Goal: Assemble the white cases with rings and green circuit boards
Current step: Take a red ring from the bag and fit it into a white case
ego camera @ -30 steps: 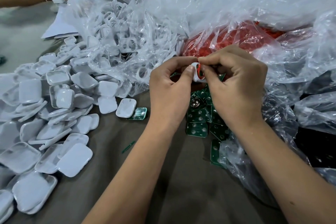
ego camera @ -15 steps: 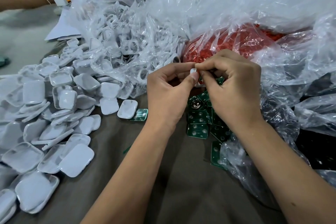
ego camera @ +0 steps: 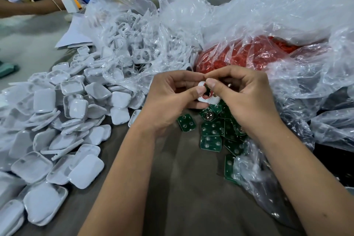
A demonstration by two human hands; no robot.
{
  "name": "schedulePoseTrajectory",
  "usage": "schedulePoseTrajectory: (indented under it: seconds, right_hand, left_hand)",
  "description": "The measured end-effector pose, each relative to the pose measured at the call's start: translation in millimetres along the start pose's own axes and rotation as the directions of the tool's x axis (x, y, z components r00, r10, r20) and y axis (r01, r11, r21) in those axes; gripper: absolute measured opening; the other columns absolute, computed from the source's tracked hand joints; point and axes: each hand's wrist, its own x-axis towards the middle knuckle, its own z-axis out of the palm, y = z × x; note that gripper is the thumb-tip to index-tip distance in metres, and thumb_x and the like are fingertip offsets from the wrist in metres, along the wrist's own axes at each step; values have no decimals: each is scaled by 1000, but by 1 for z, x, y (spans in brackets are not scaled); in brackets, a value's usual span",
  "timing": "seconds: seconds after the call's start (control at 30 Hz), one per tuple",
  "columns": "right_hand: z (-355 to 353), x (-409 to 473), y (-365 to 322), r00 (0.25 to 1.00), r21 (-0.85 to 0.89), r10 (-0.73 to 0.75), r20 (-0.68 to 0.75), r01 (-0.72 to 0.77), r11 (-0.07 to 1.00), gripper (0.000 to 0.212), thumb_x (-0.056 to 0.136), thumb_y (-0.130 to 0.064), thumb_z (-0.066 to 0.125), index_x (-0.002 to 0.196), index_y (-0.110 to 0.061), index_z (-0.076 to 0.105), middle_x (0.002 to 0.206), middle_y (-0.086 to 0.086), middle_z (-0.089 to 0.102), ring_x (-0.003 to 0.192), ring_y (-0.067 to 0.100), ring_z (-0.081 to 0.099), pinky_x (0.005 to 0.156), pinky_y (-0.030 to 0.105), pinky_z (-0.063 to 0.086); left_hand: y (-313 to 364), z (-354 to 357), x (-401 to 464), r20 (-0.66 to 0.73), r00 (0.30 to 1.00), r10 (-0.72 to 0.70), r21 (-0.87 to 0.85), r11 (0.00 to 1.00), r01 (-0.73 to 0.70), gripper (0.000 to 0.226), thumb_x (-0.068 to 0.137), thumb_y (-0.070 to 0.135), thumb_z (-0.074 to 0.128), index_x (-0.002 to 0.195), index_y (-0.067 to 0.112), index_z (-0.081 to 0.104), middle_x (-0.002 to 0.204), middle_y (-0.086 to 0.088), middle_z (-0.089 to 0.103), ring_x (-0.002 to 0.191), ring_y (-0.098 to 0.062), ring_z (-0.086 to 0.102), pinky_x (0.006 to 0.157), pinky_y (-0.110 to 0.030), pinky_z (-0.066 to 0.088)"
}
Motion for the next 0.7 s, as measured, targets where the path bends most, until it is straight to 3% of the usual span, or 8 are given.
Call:
schedulePoseTrajectory:
  seconds: [0.1, 0.2, 0.3, 0.4, 0.53, 0.7]
  right_hand:
    - [-4, 1, -2, 991, 99, 102, 91, -111, 989, 6, 88, -22, 82, 93, -26, 81, 90, -4, 80, 83, 12, 77, 73, 26, 60]
    - [-7, 1, -7, 959, 242, 210, 191, -253, 937, 15, 82, -31, 82, 92, -20, 82, 89, 7, 79, 73, 17, 69, 55, 24, 53]
    - [-7, 1, -9, 926, 386, 269, 267, -358, 850, 26, 74, -30, 81, 93, -12, 81, 91, 12, 78, 71, 16, 66, 49, 21, 47]
    - [-8, 3, -9, 927, 477, 309, 215, -375, 795, 26, 73, -24, 79, 93, -8, 79, 88, 9, 77, 70, 15, 65, 49, 20, 48]
    - [-7, 3, -9, 930, 565, 332, 156, -360, 743, 14, 74, -22, 79, 86, -16, 80, 91, 8, 79, 68, 12, 67, 51, 19, 50]
    - [-7, 2, -9, 926, 626, 335, 172, -366, 689, 19, 74, -20, 79, 92, -14, 78, 91, 7, 78, 67, 8, 64, 45, 16, 42]
  left_hand:
    - [2, -5, 0, 49, 999, -14, -19, 1000, 15, 22, 89, -3, 72, 111, -3, 70, 94, -20, 76, 76, -29, 74, 66, -35, 64]
    - [3, -8, -1, 75, 997, -11, -42, 999, 14, 19, 91, 1, 70, 110, -1, 68, 93, -19, 75, 69, -25, 69, 61, -37, 62]
    - [1, -4, -1, 68, 998, -17, -106, 994, 24, 16, 92, 6, 71, 108, 5, 69, 90, -15, 73, 66, -19, 64, 59, -39, 60]
    - [-4, 4, 2, -15, 999, -33, -167, 985, 30, 17, 89, 12, 76, 105, 10, 71, 94, -19, 70, 73, -18, 68, 59, -35, 61]
    - [-12, 13, 4, 0, 1000, -8, -216, 976, 7, 25, 82, 10, 81, 105, 6, 72, 96, -19, 74, 91, -26, 72, 86, -41, 60]
    - [-13, 22, 4, -6, 1000, -26, -368, 929, 22, 21, 74, 11, 81, 94, 12, 76, 85, -8, 75, 80, -18, 71, 74, -27, 59]
